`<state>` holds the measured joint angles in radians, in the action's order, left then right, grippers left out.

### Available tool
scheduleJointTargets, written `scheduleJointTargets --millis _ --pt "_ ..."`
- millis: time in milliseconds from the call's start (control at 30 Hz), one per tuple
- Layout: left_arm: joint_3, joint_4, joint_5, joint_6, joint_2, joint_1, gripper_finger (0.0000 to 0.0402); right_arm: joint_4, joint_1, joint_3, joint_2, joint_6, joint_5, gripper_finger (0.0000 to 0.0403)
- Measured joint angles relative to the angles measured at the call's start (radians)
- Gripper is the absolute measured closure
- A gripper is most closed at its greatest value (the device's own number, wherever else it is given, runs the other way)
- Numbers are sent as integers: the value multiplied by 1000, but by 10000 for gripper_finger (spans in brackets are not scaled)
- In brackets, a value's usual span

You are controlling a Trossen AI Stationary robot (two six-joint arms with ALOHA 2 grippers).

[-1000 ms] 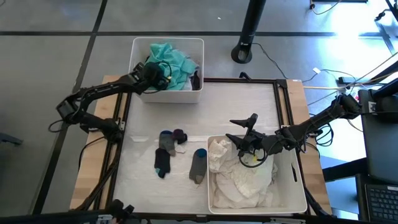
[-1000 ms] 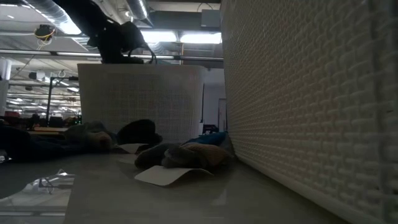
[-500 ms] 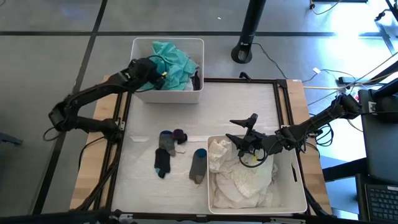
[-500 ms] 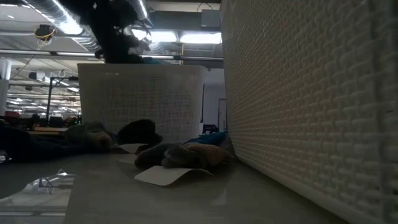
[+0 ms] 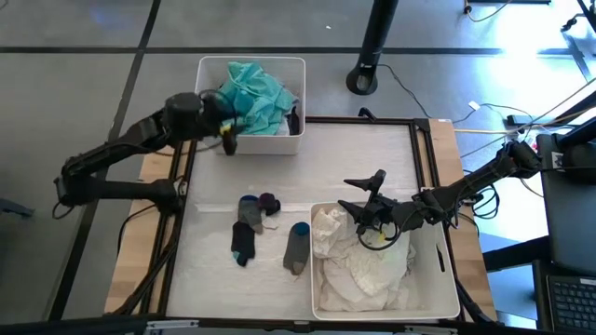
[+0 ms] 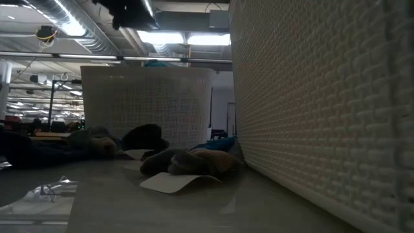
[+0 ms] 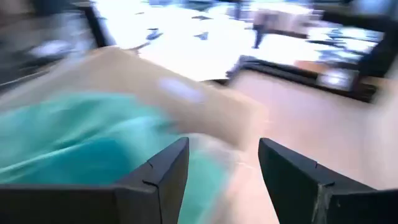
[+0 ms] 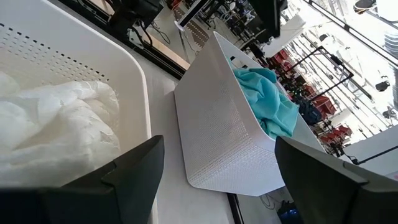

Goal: Sort clothes
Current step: Put the grey sock into the top white laundry organizer

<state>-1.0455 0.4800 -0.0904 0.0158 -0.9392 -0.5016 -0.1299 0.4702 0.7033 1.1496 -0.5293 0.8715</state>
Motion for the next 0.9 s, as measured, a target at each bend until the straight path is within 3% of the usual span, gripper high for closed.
scheduleJointTargets --millis 133,467,700,900 --pt "24 9 69 -7 4 137 219 0 0 0 0 0 0 93" --pt "198 8 71 -147 -4 442 219 0 0 0 0 0 0 93" --pt "363 -6 11 -281 -70 548 219 0 0 0 0 0 4 93" --pt "477 -53 31 -304 -176 584 219 0 0 0 0 0 10 93"
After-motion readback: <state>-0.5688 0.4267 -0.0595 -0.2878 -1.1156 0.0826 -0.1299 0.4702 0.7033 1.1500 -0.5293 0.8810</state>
